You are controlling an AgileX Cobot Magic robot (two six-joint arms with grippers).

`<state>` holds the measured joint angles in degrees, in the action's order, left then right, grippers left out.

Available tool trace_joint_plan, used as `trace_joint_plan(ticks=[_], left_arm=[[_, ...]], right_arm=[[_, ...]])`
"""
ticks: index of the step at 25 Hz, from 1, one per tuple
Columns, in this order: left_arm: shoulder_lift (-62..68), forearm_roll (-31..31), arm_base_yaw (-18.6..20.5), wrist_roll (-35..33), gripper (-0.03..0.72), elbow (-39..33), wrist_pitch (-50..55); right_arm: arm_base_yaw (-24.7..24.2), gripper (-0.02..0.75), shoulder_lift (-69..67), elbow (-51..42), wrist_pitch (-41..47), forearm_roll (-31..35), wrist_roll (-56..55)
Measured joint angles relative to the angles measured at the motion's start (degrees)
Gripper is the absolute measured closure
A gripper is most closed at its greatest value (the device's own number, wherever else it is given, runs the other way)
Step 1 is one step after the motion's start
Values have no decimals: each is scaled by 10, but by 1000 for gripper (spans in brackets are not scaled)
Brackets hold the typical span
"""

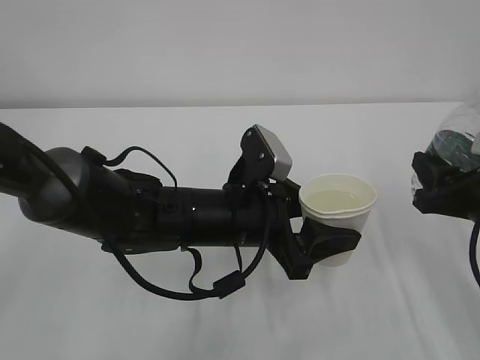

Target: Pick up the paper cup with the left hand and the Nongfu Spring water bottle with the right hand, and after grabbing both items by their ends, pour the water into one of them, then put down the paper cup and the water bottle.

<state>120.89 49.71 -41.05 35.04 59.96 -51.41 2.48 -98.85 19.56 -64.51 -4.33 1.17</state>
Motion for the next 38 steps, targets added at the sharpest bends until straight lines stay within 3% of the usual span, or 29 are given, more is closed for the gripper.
trace_joint_plan(ticks=[38], left_arm=[[0, -2, 0, 0, 207, 0, 0]], right_arm=[[0, 313, -226, 177, 0, 1, -25]])
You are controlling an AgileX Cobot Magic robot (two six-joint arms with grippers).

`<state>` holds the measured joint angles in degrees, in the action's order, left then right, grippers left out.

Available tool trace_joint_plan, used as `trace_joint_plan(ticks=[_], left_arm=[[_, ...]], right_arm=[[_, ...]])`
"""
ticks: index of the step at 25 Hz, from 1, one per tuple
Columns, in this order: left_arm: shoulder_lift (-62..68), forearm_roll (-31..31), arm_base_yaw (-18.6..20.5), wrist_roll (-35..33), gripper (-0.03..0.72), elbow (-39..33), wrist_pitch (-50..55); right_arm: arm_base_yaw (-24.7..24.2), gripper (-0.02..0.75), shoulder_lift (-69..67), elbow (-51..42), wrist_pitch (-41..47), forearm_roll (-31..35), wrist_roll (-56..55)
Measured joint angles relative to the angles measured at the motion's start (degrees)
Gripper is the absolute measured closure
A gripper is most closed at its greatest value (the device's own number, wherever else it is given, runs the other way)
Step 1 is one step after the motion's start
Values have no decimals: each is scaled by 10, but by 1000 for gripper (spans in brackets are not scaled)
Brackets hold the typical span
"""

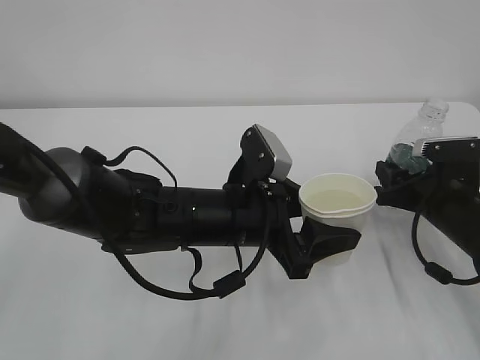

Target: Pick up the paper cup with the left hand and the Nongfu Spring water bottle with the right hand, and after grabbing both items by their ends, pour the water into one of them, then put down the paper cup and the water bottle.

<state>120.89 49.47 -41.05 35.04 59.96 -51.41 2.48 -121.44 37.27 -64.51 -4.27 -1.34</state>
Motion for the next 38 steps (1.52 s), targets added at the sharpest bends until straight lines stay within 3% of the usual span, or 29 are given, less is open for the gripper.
trace_joint_plan(ticks=[18, 38], left_arm=[[0, 0, 0, 0, 207, 0, 5], [0, 0, 0, 0, 207, 0, 7]], right_arm=[[0, 309, -36, 35, 0, 0, -20], [0, 145, -36, 35, -5, 0, -22]])
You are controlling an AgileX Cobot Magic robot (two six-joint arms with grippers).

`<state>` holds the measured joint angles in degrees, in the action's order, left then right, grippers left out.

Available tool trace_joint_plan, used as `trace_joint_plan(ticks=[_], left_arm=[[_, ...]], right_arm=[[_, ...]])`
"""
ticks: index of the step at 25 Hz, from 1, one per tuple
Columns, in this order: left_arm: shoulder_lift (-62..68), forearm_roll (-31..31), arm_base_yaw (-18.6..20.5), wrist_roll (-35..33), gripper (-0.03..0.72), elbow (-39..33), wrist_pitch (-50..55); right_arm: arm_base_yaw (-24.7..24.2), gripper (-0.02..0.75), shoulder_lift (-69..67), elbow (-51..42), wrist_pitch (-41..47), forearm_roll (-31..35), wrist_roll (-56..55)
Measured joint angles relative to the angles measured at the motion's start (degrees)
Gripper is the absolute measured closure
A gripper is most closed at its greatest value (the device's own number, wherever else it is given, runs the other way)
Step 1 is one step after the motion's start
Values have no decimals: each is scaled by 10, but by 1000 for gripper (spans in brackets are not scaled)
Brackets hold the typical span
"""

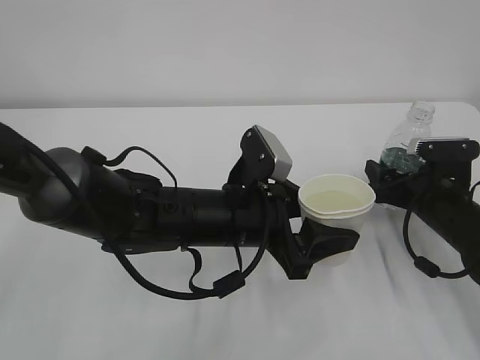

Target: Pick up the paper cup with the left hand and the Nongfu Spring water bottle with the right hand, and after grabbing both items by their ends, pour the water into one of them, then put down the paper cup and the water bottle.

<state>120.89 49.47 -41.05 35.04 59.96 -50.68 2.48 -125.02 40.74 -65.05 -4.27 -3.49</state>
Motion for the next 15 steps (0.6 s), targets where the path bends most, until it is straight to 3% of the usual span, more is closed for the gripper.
trace_joint_plan(ticks=[15], left_arm=[[0, 0, 0, 0, 207, 0, 1]], right_arm=[[0, 141, 12, -38, -3, -24, -1]])
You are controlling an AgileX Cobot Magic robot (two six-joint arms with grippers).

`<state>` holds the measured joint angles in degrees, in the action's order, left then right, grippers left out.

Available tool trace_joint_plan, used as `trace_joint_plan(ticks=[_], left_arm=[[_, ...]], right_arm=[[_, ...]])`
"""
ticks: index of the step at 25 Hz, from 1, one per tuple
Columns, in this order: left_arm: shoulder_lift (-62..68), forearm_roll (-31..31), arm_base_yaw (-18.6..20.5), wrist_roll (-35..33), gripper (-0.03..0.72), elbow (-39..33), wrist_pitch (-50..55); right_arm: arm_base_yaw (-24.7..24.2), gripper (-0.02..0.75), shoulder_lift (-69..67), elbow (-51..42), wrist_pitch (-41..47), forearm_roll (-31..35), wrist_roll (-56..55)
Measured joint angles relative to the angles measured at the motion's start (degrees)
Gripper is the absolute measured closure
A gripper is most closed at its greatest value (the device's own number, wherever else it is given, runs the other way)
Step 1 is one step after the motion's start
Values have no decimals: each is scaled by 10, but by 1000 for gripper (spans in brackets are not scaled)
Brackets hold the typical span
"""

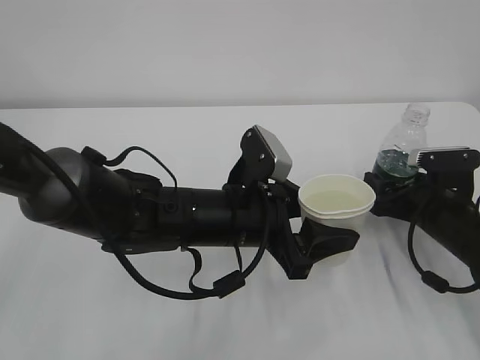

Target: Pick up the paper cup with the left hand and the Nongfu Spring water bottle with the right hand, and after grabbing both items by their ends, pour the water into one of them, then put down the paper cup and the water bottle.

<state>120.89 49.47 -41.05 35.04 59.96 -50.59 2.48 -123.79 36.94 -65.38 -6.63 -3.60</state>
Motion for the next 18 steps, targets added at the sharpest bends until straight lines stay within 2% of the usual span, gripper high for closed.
trace_joint_plan(ticks=[10, 18], left_arm=[[0, -1, 0, 0, 207, 0, 0], [0, -36, 0, 0, 207, 0, 0]], right_arm=[[0, 141, 43, -56, 0, -2, 0], [0, 143, 128, -120, 0, -2, 0]])
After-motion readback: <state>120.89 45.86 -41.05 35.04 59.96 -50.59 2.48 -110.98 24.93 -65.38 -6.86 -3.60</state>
